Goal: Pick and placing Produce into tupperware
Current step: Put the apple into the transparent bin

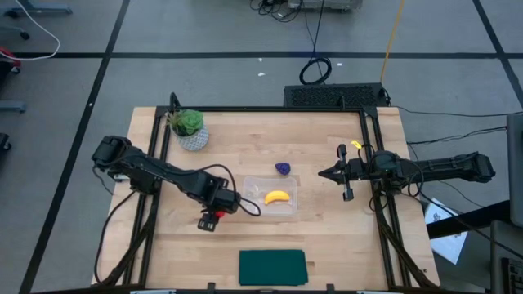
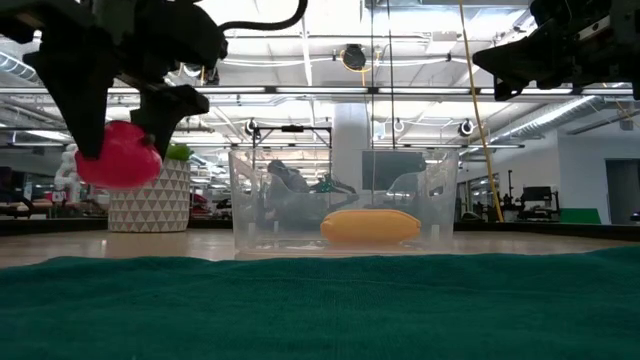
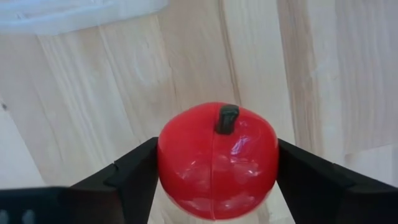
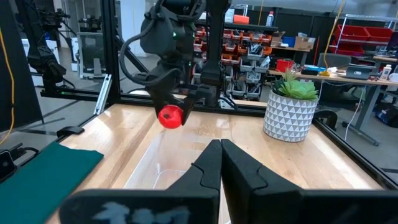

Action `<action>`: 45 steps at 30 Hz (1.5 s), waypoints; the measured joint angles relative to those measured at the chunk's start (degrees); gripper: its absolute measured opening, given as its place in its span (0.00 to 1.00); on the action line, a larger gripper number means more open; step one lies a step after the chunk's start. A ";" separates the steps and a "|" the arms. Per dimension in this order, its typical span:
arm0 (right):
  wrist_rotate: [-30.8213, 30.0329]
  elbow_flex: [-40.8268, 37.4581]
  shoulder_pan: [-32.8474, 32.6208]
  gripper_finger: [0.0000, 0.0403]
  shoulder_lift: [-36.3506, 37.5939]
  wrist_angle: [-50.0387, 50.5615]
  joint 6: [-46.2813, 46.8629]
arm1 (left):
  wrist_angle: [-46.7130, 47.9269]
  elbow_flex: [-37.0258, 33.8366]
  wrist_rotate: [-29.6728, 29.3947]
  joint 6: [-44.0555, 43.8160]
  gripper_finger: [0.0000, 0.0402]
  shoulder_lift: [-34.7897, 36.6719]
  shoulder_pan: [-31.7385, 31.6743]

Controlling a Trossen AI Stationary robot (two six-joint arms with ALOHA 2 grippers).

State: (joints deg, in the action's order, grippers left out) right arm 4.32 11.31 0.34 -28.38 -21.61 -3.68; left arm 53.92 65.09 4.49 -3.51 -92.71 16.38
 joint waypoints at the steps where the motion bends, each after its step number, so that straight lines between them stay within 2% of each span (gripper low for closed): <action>1: 0.00 0.00 0.00 0.00 0.00 0.00 0.00 | 0.18 0.33 -0.02 0.21 0.70 0.00 0.00; 12: 0.00 0.00 0.00 0.00 0.00 0.00 0.00 | 4.73 4.90 -0.02 2.62 0.67 0.00 -1.39; 19: 0.00 0.00 0.00 0.00 0.00 0.02 0.00 | 6.10 7.75 0.00 6.33 0.70 0.00 -2.26; 31: 0.00 0.00 0.00 0.00 0.00 0.37 0.00 | 8.55 14.97 0.00 12.26 0.69 0.07 -4.22; 45: 0.00 0.00 -0.02 0.00 -0.06 0.92 0.00 | 7.41 15.75 0.05 12.87 0.69 8.12 -7.81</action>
State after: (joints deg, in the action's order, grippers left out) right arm 4.32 11.31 0.32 -28.44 -20.69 -3.68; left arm 61.33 80.84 4.54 9.36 -84.58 8.57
